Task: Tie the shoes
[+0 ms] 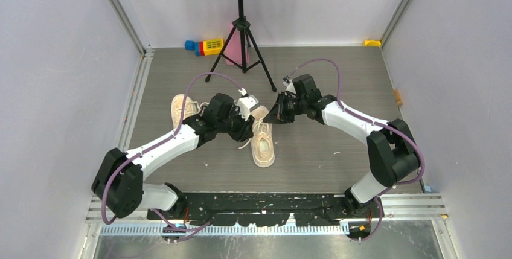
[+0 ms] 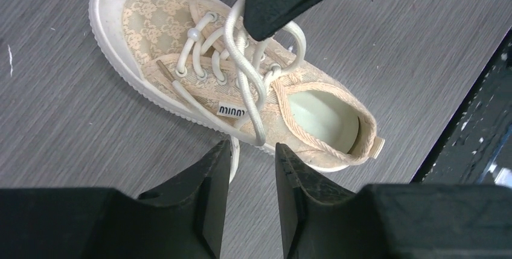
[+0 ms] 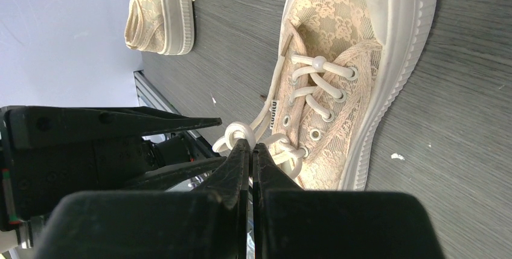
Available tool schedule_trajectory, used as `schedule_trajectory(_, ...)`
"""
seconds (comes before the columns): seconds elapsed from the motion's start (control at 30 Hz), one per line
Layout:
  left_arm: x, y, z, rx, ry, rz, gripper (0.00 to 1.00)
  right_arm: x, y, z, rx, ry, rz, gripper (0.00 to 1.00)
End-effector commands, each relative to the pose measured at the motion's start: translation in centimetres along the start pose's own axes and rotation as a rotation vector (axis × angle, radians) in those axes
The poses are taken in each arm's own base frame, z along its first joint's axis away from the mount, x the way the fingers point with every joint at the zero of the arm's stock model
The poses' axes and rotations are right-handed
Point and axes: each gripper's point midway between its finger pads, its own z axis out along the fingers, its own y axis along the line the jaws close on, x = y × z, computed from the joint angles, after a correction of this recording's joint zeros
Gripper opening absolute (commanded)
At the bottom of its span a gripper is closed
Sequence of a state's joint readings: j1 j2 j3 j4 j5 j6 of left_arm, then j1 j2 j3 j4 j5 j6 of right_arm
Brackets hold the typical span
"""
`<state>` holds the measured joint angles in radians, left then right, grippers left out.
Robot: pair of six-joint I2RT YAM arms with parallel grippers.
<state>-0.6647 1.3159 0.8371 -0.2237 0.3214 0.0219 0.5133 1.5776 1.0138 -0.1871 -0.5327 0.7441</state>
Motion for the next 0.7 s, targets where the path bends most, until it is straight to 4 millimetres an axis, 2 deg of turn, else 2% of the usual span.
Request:
schedule_trajectory(0.0,-3.3,-0.4,-0.7,0.015,-0.124,-0.061,0.36,-1.7,2.5,-1.3,-0.058,-0.060,-0.043,0.00)
schedule_trajectory(0.07,-3.5,-0.2,-0.6,-0.003,-0.108,-0.133,0.37,-1.8,2.6,-1.3,-0.053,-0.062,-0.046,0.00)
schedule_trajectory(0.17,-3.6,-1.1,-0.7,0.058,-0.076,-0.169,0.41,-1.8,2.5,-1.3,-0.050,-0.059,-0.047,0.00)
schedule_trajectory(0.23,-3.7,-0.8,-0.8,0.028,-0.083,-0.211,0.43,-1.7,2.5,-1.3,-0.052,-0.058,-0.047,0.00)
schedule_trajectory(0.27,-3.7,-0.8,-0.8,0.026,-0.080,-0.223,0.41,-1.7,2.6,-1.3,-0.054,-0.058,-0.048,0.00)
schedule_trajectory(0.4,-3.6,-0.7,-0.9,0.012,-0.071,-0.260,0.22,-1.7,2.5,-1.2,-0.054,-0.055,-0.045,0.00)
schedule_trajectory(0.67,-3.0,0.1,-0.7,-0.028,-0.054,-0.258,0.21,-1.8,2.8,-1.2,-0.067,-0.056,-0.042,0.00)
